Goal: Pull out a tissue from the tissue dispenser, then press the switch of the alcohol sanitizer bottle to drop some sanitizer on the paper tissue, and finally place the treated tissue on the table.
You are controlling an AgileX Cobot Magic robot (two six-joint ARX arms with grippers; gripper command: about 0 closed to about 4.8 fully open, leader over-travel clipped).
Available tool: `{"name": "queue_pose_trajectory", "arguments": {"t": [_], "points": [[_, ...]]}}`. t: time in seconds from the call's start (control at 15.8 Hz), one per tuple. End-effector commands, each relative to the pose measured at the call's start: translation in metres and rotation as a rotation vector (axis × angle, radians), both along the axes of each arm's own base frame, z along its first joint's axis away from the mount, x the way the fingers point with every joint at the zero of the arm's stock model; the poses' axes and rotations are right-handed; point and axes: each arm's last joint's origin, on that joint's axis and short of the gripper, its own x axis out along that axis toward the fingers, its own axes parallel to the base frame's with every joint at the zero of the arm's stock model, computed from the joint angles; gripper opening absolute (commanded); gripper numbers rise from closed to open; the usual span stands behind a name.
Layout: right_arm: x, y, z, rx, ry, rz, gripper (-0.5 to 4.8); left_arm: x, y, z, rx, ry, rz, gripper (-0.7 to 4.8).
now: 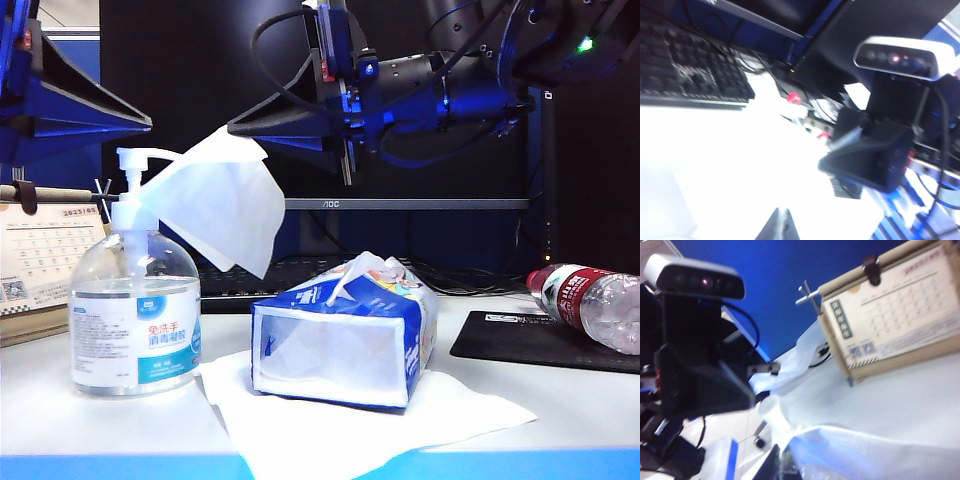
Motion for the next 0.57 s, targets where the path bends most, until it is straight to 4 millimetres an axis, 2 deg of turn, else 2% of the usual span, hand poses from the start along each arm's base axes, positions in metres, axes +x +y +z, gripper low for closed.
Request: {"name": "queue_pose_trajectory", "arguments": {"t": [0.06,0.25,0.44,0.57], "points": [[-0.001,0.003,0.005,0.018,-0.051,-0.01,-0.05,0.0,0.0,0.002,-0.006,-0.011,-0.013,-0.05],[-0.004,0.01,0.001,0.014,-0.062,0.013,-0.05,0.0,0.0,-0.001,0.003,0.019,-0.013,-0.05],[0.0,0.02,-0.012,0.0,-0.043,0.031,-0.04,0.0,0.0,-0.004,0.013,0.048,-0.014,-0.05],[0.004,0.023,-0.011,0.004,-0.05,0.036,-0.05,0.0,0.0,-0.003,0.015,0.042,-0.014,-0.05]]}}
